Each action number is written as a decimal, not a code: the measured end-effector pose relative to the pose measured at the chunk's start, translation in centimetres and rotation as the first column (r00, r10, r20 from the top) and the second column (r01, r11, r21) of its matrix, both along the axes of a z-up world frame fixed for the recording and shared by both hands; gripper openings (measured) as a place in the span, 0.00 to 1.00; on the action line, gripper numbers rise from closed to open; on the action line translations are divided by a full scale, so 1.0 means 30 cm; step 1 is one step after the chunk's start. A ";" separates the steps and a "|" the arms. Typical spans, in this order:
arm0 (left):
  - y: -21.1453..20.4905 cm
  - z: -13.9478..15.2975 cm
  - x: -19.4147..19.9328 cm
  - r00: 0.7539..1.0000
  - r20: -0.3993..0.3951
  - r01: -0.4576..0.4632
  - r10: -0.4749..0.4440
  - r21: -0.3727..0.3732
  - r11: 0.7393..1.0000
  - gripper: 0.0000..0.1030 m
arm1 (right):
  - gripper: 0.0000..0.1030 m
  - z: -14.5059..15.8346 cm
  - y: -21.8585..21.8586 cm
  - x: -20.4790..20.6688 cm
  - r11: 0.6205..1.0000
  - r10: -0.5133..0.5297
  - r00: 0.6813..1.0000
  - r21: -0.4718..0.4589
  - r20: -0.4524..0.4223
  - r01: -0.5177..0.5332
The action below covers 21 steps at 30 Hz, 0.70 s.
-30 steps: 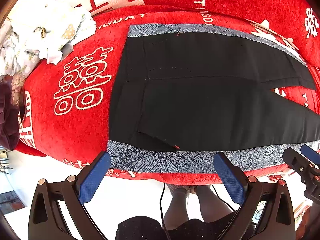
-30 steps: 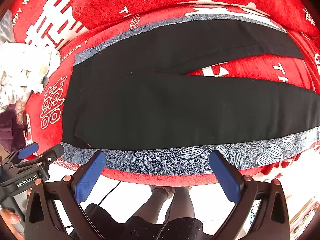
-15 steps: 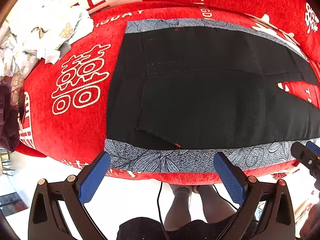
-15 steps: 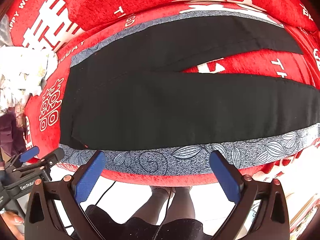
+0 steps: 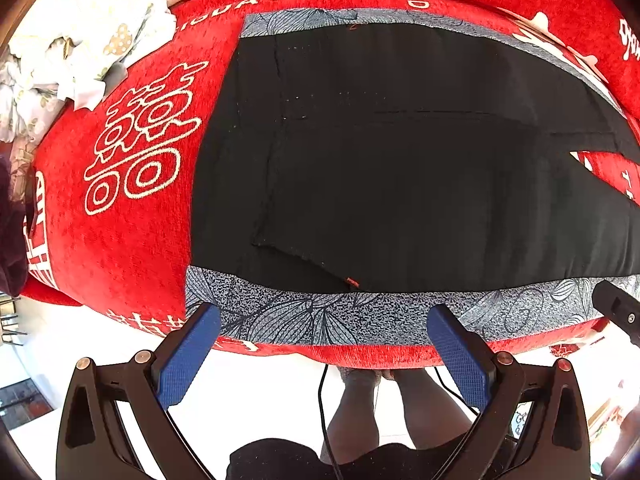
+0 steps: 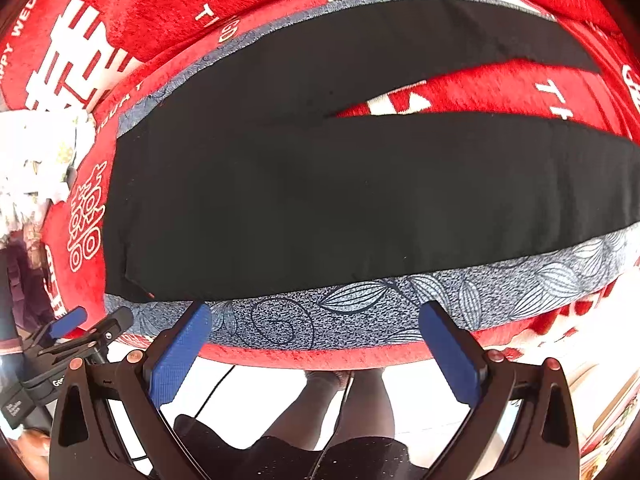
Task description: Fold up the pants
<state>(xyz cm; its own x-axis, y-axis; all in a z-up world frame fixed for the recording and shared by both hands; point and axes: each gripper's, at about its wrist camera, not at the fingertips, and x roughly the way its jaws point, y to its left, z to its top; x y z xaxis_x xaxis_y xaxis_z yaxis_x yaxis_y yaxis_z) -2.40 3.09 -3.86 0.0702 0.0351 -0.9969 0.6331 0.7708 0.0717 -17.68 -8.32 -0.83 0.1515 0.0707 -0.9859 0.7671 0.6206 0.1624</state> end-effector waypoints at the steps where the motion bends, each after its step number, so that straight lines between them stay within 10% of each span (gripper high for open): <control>1: 0.001 -0.002 0.001 1.000 -0.002 -0.003 0.003 0.000 1.000 1.00 | 1.00 -0.004 0.000 -0.001 1.000 -0.006 1.000 0.008 0.005 0.006; 12: 0.057 -0.020 0.021 0.998 -0.045 -0.038 0.035 -0.072 0.997 1.00 | 1.00 -0.051 -0.030 -0.054 0.986 -0.123 0.987 0.122 0.107 0.110; 21: 0.242 -0.170 0.053 0.933 -0.351 -0.168 0.076 -0.239 0.956 1.00 | 0.88 -0.172 -0.112 -0.271 0.900 -0.305 0.923 0.388 0.235 0.199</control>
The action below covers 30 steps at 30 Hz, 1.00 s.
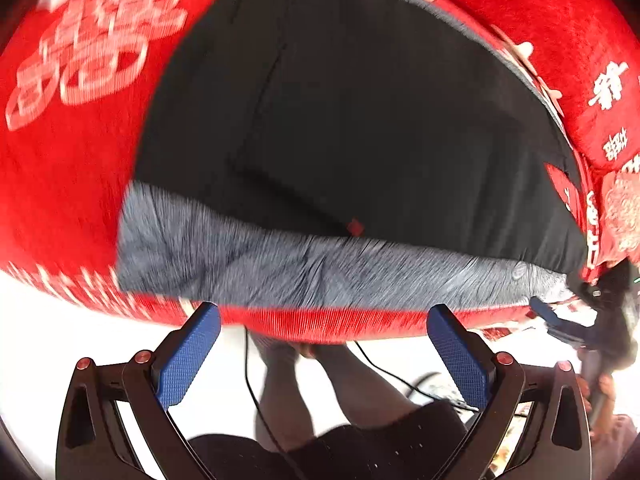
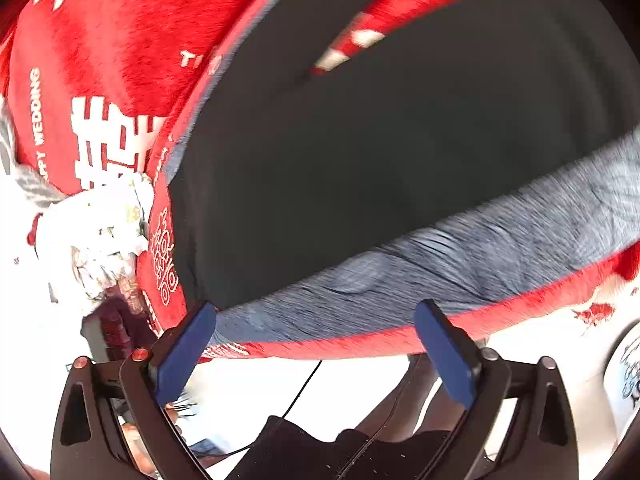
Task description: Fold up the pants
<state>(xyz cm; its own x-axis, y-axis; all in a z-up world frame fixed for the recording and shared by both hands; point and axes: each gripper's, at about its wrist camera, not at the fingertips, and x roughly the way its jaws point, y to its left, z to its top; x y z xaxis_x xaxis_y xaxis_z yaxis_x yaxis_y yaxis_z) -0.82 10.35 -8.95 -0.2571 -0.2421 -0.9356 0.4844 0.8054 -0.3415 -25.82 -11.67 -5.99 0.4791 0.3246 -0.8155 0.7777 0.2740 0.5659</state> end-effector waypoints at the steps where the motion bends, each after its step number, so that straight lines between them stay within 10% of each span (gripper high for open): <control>1: 0.021 -0.030 -0.003 0.999 -0.033 -0.024 0.024 -0.010 1.000 1.00 | 0.87 -0.023 -0.004 -0.024 1.000 -0.016 1.000 0.021 -0.001 0.016; 14: -0.025 -0.090 0.045 0.983 -0.090 -0.171 0.157 -0.171 0.970 0.99 | 0.88 -0.120 -0.055 -0.163 0.981 -0.175 0.965 0.113 0.196 0.155; 19: 0.007 -0.106 0.078 0.983 -0.080 -0.176 0.167 -0.125 0.976 0.65 | 0.85 -0.140 -0.067 -0.157 0.968 -0.232 0.951 0.144 0.203 0.205; 22: 0.018 -0.092 0.105 0.981 -0.095 -0.180 0.168 -0.143 0.973 0.42 | 0.09 -0.140 -0.076 -0.189 0.956 -0.268 0.953 0.158 0.139 0.246; 30: -0.019 0.142 0.184 0.987 -0.025 -0.161 0.160 -0.228 0.960 0.29 | 0.07 0.133 -0.204 0.000 0.996 -0.072 0.972 -0.043 0.222 0.084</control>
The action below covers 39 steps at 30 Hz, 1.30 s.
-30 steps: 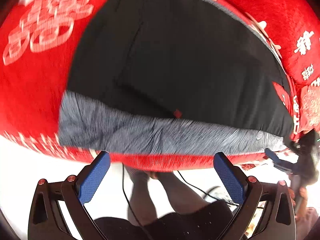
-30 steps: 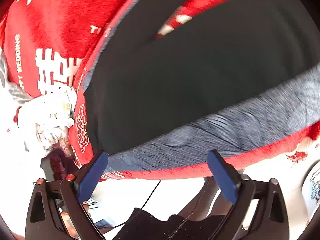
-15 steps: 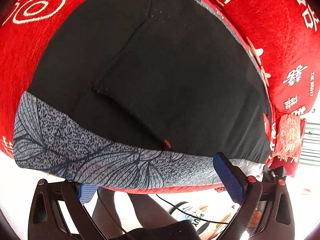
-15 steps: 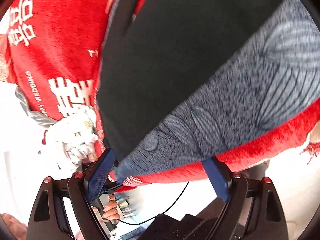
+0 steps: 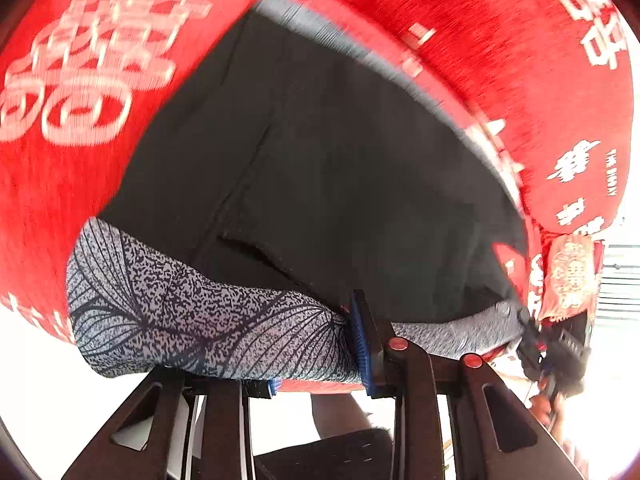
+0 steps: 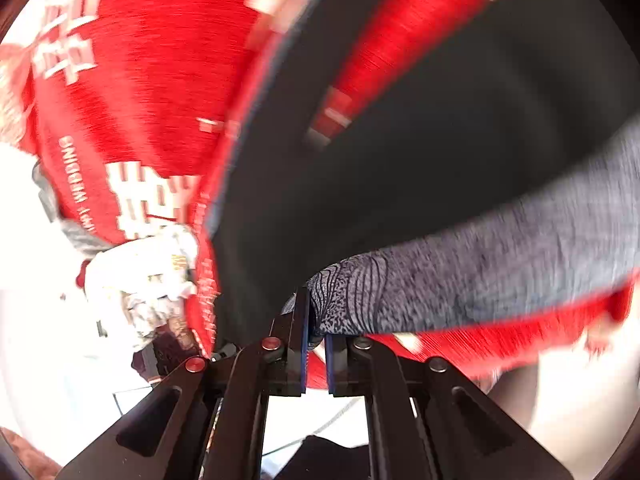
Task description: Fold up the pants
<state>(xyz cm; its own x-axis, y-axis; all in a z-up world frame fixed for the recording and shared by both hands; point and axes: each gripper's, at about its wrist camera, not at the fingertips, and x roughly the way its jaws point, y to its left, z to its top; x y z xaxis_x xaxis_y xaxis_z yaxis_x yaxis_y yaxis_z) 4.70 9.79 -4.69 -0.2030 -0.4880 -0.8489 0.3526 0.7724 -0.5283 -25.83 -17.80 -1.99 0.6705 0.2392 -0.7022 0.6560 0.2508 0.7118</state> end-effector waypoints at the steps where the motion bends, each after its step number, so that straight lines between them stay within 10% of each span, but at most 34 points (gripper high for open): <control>1: -0.011 0.028 0.020 1.000 0.014 -0.006 0.007 -0.020 1.000 0.29 | 0.07 0.043 -0.033 0.044 0.999 0.030 0.999 -0.027 0.016 -0.029; 8: -0.230 0.153 0.273 0.976 0.189 -0.089 0.107 -0.104 0.991 0.30 | 0.07 0.155 -0.320 0.362 0.977 0.192 0.980 -0.108 0.047 -0.186; 11: -0.379 0.073 0.379 0.959 0.257 -0.117 0.121 -0.029 0.993 0.31 | 0.08 0.080 -0.423 0.522 0.967 0.234 0.972 -0.103 0.004 -0.232; 14: -0.462 -0.032 0.441 0.916 0.380 -0.183 0.126 0.117 0.976 0.69 | 0.11 -0.035 -0.503 0.649 0.956 0.267 0.961 -0.105 -0.068 -0.273; 21: -0.437 -0.157 0.506 0.919 0.373 -0.244 0.124 0.293 0.924 0.69 | 0.19 -0.259 -0.581 0.731 0.978 0.198 0.968 -0.040 -0.154 -0.207; 22: -0.439 -0.133 0.489 0.921 0.374 -0.225 0.107 0.289 0.931 0.69 | 0.22 -0.248 -0.580 0.724 0.979 0.192 0.970 -0.032 -0.147 -0.199; 24: -0.474 -0.077 0.429 0.920 0.393 -0.144 0.016 0.299 0.943 0.69 | 0.62 -0.188 -0.568 0.707 0.973 0.210 0.969 -0.066 -0.128 -0.220; 29: -0.672 0.030 0.132 0.906 0.320 0.211 -0.277 0.227 0.951 0.69 | 0.72 -0.012 -0.576 0.469 0.976 0.184 0.979 -0.104 -0.093 -0.193; 39: -1.234 -0.062 -0.464 0.800 0.081 0.597 -0.594 -0.007 0.802 0.69 | 0.72 0.042 -0.570 -0.497 0.973 -0.225 0.931 -0.110 -0.288 0.201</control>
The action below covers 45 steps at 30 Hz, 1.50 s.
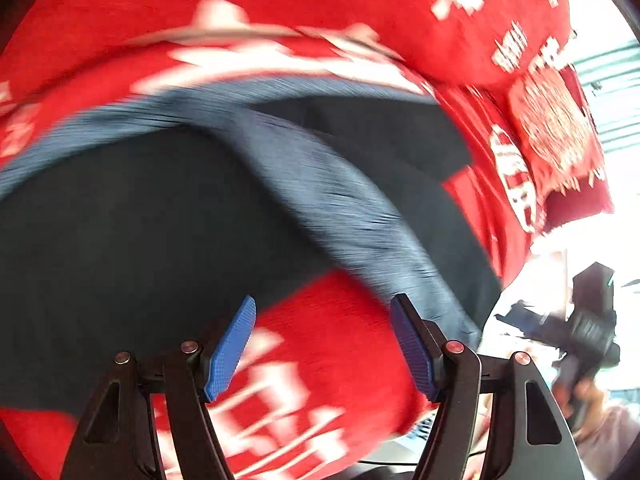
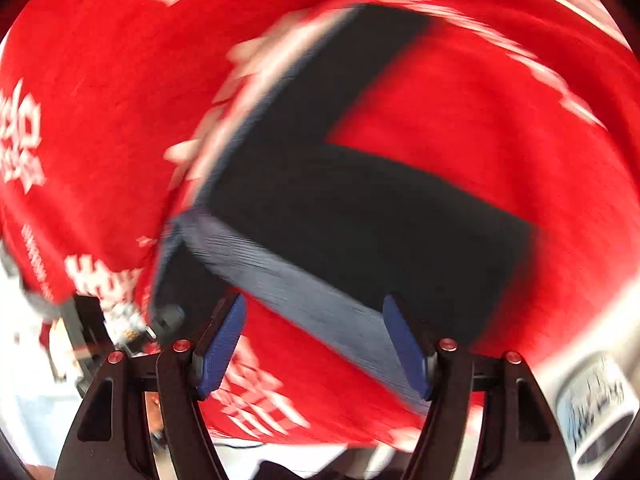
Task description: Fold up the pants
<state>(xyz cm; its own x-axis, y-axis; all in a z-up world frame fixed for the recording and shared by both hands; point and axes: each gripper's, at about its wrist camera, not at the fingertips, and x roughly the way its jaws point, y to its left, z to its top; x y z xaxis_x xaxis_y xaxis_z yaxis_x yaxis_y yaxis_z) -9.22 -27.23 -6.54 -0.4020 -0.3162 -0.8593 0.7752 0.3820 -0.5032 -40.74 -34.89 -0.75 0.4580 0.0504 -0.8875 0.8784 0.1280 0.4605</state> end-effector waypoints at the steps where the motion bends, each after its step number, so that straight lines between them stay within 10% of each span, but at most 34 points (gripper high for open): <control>1: -0.033 -0.020 -0.024 1.000 -0.013 0.017 -0.017 0.008 1.000 0.69 | 0.72 -0.021 0.015 -0.065 0.999 -0.029 1.000 0.019 -0.008 0.029; 11: -0.188 -0.076 -0.196 0.994 -0.023 0.107 -0.106 0.061 0.992 0.69 | 0.59 -0.274 0.095 -0.123 0.955 -0.154 0.964 0.283 0.218 0.089; 13: -0.214 -0.063 -0.192 0.995 -0.057 0.091 -0.088 0.056 0.994 0.69 | 0.11 -0.239 0.090 -0.135 0.959 -0.155 0.952 0.271 0.263 0.081; 24: -0.521 0.163 -0.059 0.999 0.034 -0.029 0.033 -0.122 0.992 0.69 | 0.11 0.083 -0.408 0.062 0.998 -0.052 0.868 0.052 0.493 0.030; 28: -0.623 0.191 0.032 0.988 0.120 -0.078 0.096 -0.147 0.986 0.69 | 0.17 0.085 -0.676 0.173 0.997 -0.072 0.896 0.022 0.437 0.069; 32: -0.610 0.210 0.096 0.973 0.197 -0.092 0.120 -0.145 0.985 0.69 | 0.58 0.124 -0.775 0.238 0.997 -0.022 0.948 -0.063 0.316 0.044; 38: -0.432 0.079 0.079 0.954 0.279 -0.117 0.108 0.017 0.993 0.69 | 0.60 0.062 -0.666 0.139 0.994 -0.057 0.978 -0.082 0.198 0.075; 40: -0.375 0.023 0.073 0.956 0.266 -0.147 0.124 0.068 0.987 0.69 | 0.56 -0.026 -0.643 0.108 0.994 -0.104 0.980 -0.012 0.167 0.108; 43: -0.304 -0.049 0.066 0.952 0.269 -0.186 0.143 0.143 0.972 0.69 | 0.09 -0.118 -0.662 0.127 0.991 -0.131 0.977 0.043 0.168 0.125; 45: -0.272 -0.069 0.058 0.947 0.292 -0.190 0.137 0.161 0.969 0.69 | 0.05 -0.103 -0.670 0.144 0.993 -0.115 0.974 0.009 0.195 0.115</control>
